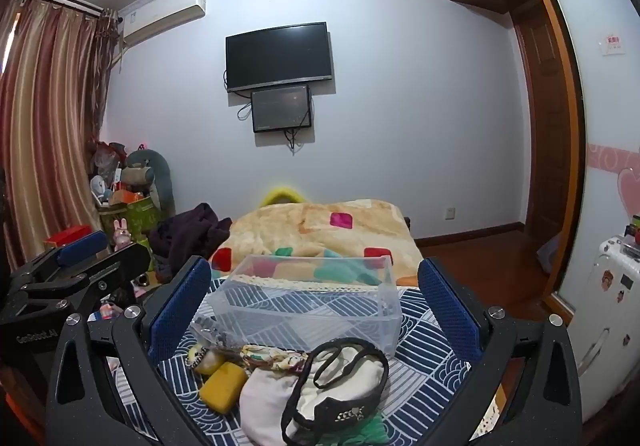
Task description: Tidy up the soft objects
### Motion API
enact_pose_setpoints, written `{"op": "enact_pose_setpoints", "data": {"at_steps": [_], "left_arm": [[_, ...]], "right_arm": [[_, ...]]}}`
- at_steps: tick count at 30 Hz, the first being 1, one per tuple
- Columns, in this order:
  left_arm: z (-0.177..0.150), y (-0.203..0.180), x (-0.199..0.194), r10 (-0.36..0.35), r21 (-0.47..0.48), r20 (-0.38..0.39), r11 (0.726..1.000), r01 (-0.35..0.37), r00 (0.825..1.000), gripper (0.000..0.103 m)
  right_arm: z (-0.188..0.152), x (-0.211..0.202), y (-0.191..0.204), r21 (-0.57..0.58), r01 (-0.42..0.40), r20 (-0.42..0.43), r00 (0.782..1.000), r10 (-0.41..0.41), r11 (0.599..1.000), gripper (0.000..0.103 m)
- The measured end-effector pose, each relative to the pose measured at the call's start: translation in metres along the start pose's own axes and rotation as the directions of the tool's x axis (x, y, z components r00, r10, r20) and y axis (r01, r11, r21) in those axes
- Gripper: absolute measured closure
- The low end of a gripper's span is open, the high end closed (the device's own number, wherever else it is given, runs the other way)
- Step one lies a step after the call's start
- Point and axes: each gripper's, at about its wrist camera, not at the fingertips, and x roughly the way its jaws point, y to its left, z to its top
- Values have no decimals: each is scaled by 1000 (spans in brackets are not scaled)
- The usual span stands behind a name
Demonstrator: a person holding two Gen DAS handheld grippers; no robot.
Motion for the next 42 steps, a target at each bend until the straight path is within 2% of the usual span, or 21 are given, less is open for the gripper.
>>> {"op": "enact_pose_setpoints", "data": {"at_steps": [42], "left_arm": [[-2, 1, 3, 12, 7, 0, 1000, -12, 1000, 0]], "right_arm": [[3, -10, 0, 7, -15, 24, 1000, 15, 1000, 0]]}}
